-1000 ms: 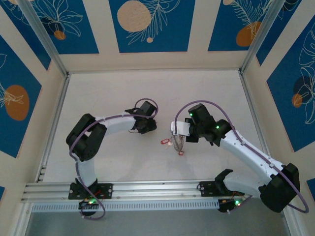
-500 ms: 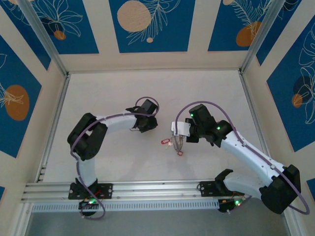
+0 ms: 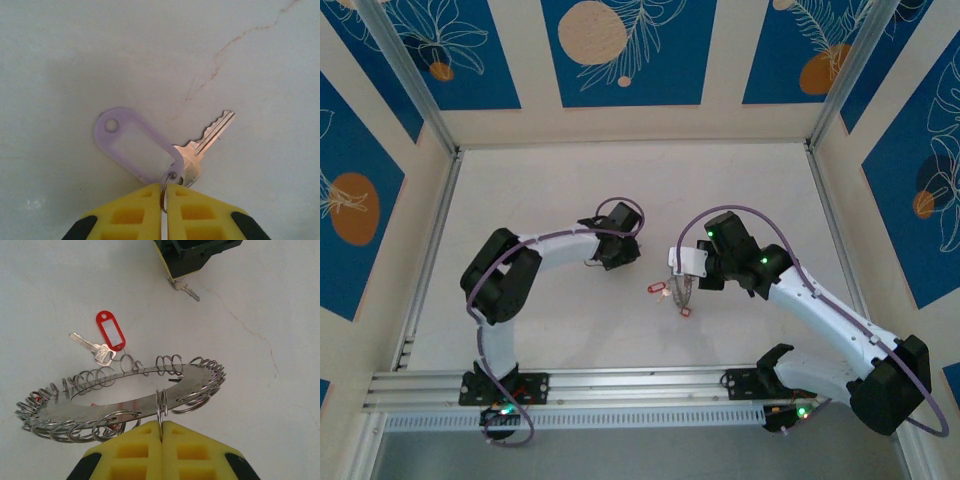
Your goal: Put the keys on the keyring
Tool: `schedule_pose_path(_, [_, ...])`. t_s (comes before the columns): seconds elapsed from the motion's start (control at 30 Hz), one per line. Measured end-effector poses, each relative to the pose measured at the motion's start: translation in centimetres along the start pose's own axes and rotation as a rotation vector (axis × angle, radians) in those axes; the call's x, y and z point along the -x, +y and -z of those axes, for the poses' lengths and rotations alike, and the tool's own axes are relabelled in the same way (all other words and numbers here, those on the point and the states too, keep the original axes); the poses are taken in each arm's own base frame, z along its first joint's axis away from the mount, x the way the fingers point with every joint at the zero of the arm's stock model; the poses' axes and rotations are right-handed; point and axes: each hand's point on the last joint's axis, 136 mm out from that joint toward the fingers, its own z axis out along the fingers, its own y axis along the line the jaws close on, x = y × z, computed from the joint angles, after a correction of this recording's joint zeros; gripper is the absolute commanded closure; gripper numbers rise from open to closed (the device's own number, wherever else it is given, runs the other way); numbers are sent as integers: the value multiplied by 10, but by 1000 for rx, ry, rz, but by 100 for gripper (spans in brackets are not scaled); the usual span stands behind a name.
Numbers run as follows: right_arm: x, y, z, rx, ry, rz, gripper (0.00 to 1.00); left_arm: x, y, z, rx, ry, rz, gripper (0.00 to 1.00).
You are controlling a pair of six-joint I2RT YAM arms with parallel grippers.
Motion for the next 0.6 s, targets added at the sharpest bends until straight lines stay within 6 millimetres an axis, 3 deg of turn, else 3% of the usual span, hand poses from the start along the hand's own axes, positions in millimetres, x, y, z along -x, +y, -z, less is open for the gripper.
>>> schedule_pose_path(0.43, [-1,1,-1,3,1,0,100,4,-2,2,7,-14,-60,90])
schedule_pose_path(0.57, [0,1,-1,5,-2,0,100,5,-2,2,6,-15,-69,93])
schedule_pose_path(0.6, [0,1,-1,5,-4,0,100,5,-2,2,5,-16,-71,100])
